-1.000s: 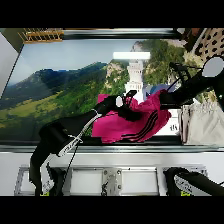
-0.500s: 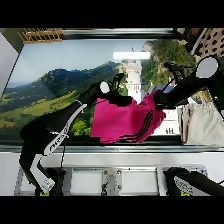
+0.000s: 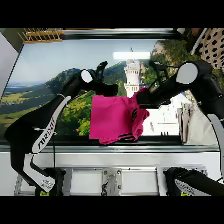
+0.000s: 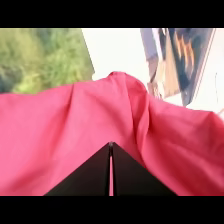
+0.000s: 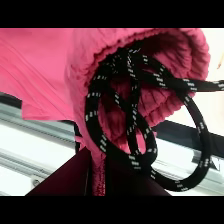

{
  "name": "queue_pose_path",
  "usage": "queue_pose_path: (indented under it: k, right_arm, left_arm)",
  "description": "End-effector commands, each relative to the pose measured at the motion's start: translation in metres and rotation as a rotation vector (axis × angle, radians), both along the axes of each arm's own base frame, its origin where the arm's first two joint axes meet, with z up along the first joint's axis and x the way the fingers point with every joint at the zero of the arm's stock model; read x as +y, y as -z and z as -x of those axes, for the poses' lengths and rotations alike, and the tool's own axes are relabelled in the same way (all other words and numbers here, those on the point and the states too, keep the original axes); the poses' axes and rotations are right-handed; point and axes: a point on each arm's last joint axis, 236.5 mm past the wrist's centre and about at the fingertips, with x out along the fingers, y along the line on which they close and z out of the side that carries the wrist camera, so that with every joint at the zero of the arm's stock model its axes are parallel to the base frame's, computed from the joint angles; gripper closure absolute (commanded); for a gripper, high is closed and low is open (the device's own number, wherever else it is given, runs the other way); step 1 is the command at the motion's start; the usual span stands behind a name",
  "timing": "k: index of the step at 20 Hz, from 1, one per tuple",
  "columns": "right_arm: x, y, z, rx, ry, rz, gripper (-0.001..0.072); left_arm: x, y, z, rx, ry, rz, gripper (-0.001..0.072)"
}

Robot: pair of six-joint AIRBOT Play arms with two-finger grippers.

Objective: Fold the clothes and pants, and hang the long-sleeved shirts on hangers.

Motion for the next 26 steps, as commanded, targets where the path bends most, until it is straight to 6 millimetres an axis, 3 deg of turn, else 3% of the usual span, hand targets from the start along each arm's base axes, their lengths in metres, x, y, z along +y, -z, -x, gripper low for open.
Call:
queue_pose_path:
  k: [1,7,8,9,10,11,13,14,16,18,21,23,24,26]
  right_arm:
    - [0.047,0.006,-0.002,-0.029,-0.051,-0.062,0.0690]
    - [0.151,0.048,-0.009,-0.093,-0.185,-0.187,0.0674]
    - [0.175,0.057,-0.008,-0.123,-0.216,-0.210,0.0503]
    - [0.205,0.063,-0.003,-0.156,-0.257,-0.264,0.0220]
    - [0.233,0.063,0.006,-0.195,-0.322,-0.328,0.0087]
    - [0.257,0.058,0.016,-0.249,-0.404,-0.391,0.0079]
    - [0.269,0.044,0.016,-0.301,-0.415,-0.440,0.0080]
    - [0.261,0.040,0.009,-0.325,-0.414,-0.423,0.0080]
    - [0.225,0.039,-0.011,-0.354,-0.404,-0.350,0.0080]
    - [0.169,0.055,-0.029,-0.308,-0.355,-0.262,0.0080]
    - [0.072,0.103,-0.043,-0.154,-0.193,-0.169,0.0078]
    - [0.020,0.138,-0.043,-0.046,-0.072,-0.139,0.0043]
    - [0.004,0.152,-0.041,-0.002,-0.018,-0.147,-0.0008]
    - [-0.007,0.175,-0.038,0.060,0.029,-0.190,-0.0008]
  left_arm:
    - [0.046,-0.033,-0.028,-0.060,-0.095,0.020,0.0703]
    - [0.131,-0.094,-0.050,-0.159,-0.216,0.028,0.0703]
    - [0.147,-0.104,-0.052,-0.175,-0.241,0.028,0.0703]
    - [0.161,-0.114,-0.054,-0.193,-0.268,0.029,0.0703]
    - [0.176,-0.124,-0.056,-0.213,-0.297,0.030,0.0703]
    - [0.190,-0.134,-0.056,-0.230,-0.321,0.030,0.0703]
    - [0.211,-0.150,-0.053,-0.263,-0.344,0.021,0.0703]
    - [0.217,-0.156,-0.049,-0.276,-0.346,0.016,0.0703]
    - [0.220,-0.159,-0.037,-0.299,-0.352,0.008,0.0703]
    - [0.217,-0.144,-0.016,-0.269,-0.359,0.005,0.0703]
    - [0.199,-0.111,0.022,-0.198,-0.308,-0.008,0.0703]
    - [0.183,-0.096,0.042,-0.171,-0.271,-0.012,0.0703]
    - [0.177,-0.091,0.049,-0.170,-0.262,-0.012,0.0703]
    - [0.168,-0.084,0.058,-0.174,-0.255,-0.010,0.0703]
